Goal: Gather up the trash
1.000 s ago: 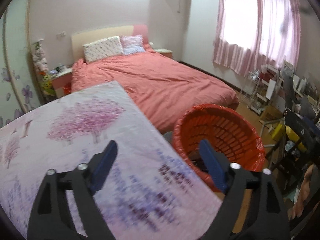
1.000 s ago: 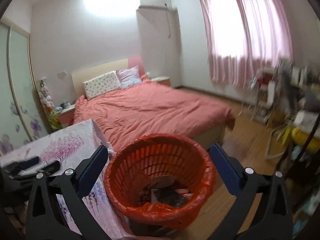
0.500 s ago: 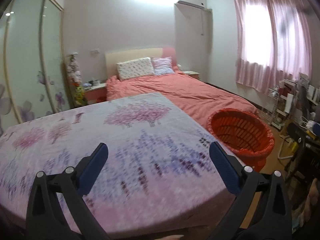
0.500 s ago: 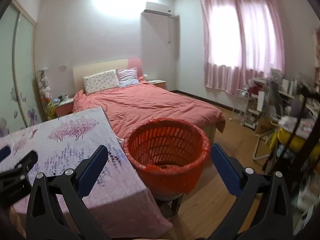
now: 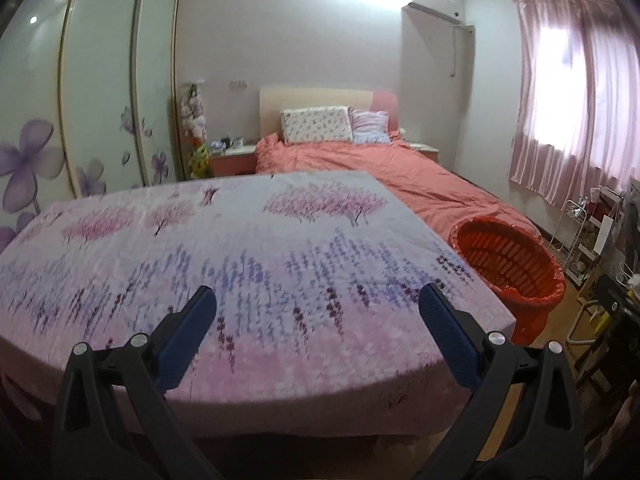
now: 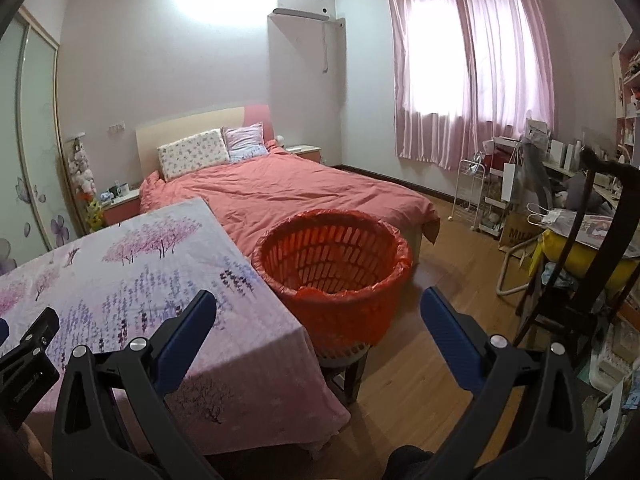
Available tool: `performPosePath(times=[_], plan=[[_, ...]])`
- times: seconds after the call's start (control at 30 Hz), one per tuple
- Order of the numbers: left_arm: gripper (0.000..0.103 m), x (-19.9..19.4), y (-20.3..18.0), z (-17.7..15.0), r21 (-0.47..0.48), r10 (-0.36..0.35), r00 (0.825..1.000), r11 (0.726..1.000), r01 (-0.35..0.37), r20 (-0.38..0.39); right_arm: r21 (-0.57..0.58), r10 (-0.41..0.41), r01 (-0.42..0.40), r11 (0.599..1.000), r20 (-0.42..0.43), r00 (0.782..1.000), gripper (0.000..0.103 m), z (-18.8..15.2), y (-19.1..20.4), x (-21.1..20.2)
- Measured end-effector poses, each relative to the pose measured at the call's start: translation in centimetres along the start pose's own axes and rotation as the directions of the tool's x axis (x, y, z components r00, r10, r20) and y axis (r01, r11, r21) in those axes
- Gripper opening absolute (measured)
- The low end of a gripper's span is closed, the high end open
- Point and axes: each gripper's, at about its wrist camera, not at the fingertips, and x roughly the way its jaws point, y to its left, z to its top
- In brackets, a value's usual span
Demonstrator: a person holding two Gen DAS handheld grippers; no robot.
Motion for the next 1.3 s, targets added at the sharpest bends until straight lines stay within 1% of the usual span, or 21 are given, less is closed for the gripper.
performPosePath(times=[0.1, 0.23, 0.37, 0.6, 1.03, 1.3], plan=[[0.099, 0.4, 0.4, -0.3, -0.014, 0.007, 0.999, 1.0, -0.007, -0.034, -0.01, -0.008, 0.008, 1.0, -0.019, 1.0, 0.101, -0.5, 0.3, 0.2], [0.099, 0.7, 0.7, -0.7, -0.018, 0.018, 0.998, 1.0, -0.019, -0.052, -0.014, -0.014, 0.014, 1.0, -0.04, 0.999, 0.101, -1.3, 0.6, 0.2], [0.099, 0.7, 0.7, -0.8, -0.019, 0.024, 0.998, 1.0, -0.025, -0.057, -0.03, -0.026, 0.025, 0.999, -0.044, 0.999, 0.101, -1.5, 1.0, 0.0], [0.099, 0.5, 0.6, -0.8, -0.016, 0.039, 0.998, 0.999, -0.04, -0.055, -0.061, -0.07, 0.068, 0.996, -0.025, 0.997, 0.101, -1.6, 1.4, -0.3], [0.099, 0.4, 0.4, -0.8, -0.014, 0.051, 0.997, 0.999, -0.052, -0.061, -0.076, -0.087, 0.083, 0.994, -0.045, 0.995, 0.101, -1.8, 1.5, 0.0], [0.099, 0.6, 0.5, -0.9, -0.019, 0.049, 0.996, 0.999, -0.051, -0.077, -0.073, -0.07, 0.064, 0.995, -0.092, 0.993, 0.101, -2.0, 1.5, 0.4]])
